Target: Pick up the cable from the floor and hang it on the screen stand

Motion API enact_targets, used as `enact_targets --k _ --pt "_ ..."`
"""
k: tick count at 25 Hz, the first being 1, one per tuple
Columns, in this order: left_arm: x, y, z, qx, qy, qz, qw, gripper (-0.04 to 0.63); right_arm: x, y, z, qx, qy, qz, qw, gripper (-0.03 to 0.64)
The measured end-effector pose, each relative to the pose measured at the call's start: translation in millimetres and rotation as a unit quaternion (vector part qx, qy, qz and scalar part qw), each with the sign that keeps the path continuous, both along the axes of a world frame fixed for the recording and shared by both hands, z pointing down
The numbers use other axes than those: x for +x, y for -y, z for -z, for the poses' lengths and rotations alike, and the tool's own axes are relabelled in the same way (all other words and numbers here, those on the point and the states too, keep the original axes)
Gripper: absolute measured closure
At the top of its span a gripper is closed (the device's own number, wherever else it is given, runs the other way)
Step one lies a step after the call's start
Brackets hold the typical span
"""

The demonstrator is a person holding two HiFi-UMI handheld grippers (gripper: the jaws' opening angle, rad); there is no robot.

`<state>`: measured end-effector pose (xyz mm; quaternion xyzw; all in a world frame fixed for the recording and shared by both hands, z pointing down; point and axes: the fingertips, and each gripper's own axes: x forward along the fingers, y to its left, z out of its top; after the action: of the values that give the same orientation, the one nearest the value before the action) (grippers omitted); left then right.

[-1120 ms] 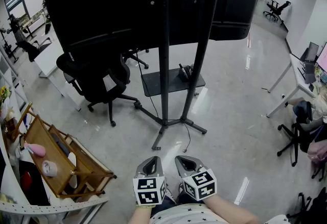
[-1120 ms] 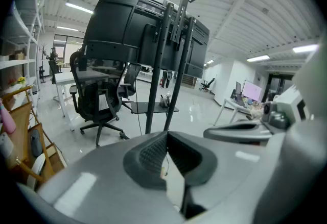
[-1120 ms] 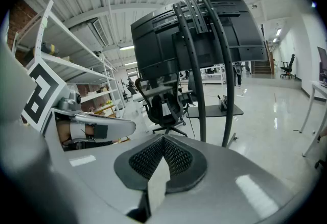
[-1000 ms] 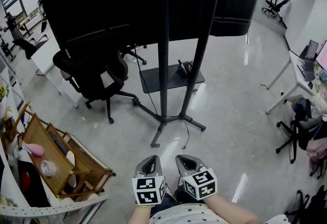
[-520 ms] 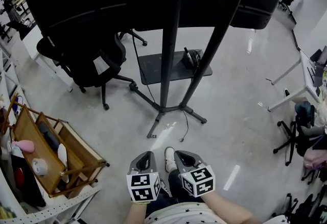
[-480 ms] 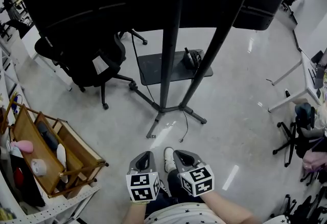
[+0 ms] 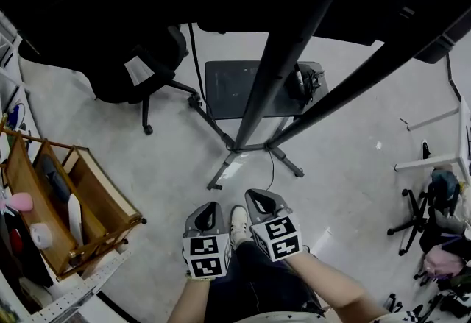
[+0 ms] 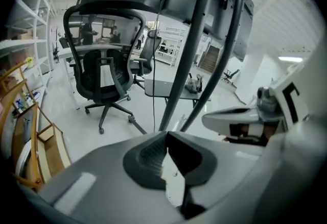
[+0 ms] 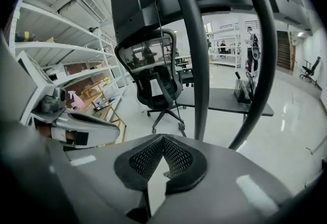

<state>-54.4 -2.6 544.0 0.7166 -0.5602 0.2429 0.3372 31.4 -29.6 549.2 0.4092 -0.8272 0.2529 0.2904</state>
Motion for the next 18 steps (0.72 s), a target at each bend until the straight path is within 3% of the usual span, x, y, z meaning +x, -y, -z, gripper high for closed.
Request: enact_targets --k 6,12,18 --pt "-10.7 25.8 -100.1 -0.036 0.006 -0.011 0.9993 0.588 -17.4 61.0 -109.9 0.007 -0.026 0.026 0.999 0.612" --pt "-24.1 64.4 -198.5 -0.039 -0.006 -0.022 0.9990 0.588 -23.9 109.7 -243.1 -0.006 -0.052 0.019 0.998 0.544" --pt "-30.2 96.8 -260.6 -0.026 -0.014 -0.036 0.9989 0.588 -29.9 141.1 -326.7 0.012 -0.096 0.040 0.994 0.515"
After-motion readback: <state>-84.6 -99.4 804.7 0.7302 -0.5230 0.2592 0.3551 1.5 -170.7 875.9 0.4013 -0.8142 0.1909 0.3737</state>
